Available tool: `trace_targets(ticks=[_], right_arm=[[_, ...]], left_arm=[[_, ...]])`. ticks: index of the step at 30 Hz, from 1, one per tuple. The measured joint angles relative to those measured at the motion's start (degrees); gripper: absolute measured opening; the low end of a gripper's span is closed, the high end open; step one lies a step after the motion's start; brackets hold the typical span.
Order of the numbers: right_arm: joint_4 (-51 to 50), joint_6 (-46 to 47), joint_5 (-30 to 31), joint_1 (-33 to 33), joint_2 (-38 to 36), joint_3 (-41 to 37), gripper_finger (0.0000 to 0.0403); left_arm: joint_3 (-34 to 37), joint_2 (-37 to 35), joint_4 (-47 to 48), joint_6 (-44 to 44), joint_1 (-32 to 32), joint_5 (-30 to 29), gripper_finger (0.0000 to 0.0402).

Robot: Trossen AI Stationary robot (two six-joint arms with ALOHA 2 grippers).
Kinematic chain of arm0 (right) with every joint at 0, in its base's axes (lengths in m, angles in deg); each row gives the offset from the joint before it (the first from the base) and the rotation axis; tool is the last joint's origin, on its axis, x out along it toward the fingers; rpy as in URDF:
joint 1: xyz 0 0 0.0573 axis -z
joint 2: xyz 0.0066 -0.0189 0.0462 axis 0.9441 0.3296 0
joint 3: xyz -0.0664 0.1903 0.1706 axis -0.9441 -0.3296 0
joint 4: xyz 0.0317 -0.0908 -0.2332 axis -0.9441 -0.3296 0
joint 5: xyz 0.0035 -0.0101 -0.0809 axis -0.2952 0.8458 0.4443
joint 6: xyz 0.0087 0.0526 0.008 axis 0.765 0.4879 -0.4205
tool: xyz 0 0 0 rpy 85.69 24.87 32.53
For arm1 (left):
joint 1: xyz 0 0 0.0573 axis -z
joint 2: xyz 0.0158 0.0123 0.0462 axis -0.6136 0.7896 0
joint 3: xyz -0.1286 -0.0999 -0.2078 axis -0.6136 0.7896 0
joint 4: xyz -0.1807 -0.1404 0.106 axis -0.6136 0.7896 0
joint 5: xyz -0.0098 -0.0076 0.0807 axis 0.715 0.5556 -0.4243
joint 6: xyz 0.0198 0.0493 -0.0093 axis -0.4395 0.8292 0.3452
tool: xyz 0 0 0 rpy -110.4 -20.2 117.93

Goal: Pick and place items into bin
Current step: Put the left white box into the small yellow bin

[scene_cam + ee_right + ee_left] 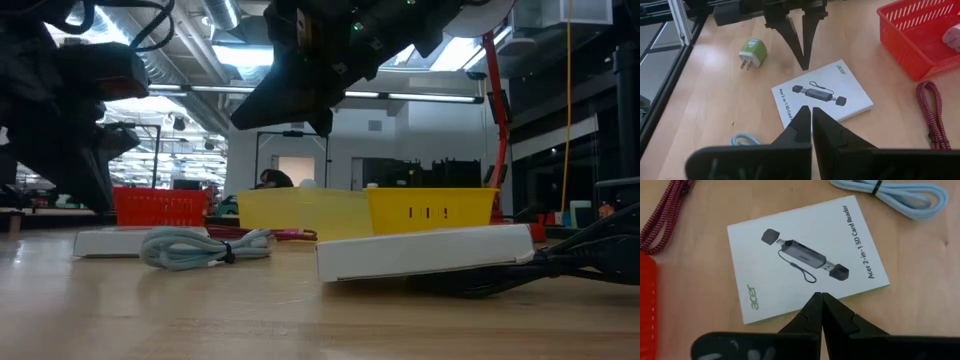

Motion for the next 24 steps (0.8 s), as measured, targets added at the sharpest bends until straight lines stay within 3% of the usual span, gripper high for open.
trace_targets(ticks=[17, 24], right_arm=[[1.0, -0.3, 0.0, 0.1, 0.0, 0.0, 0.0000], [1.0, -0.3, 0.0, 0.1, 0.0, 0.0, 0.0000]], left_arm=[[0.4, 6.0, -1.6, -0.6, -0.9, 1.3, 0.0002], [-0.2, 5.0, -1.8, 0.1, -0.9, 1.1, 0.0002]])
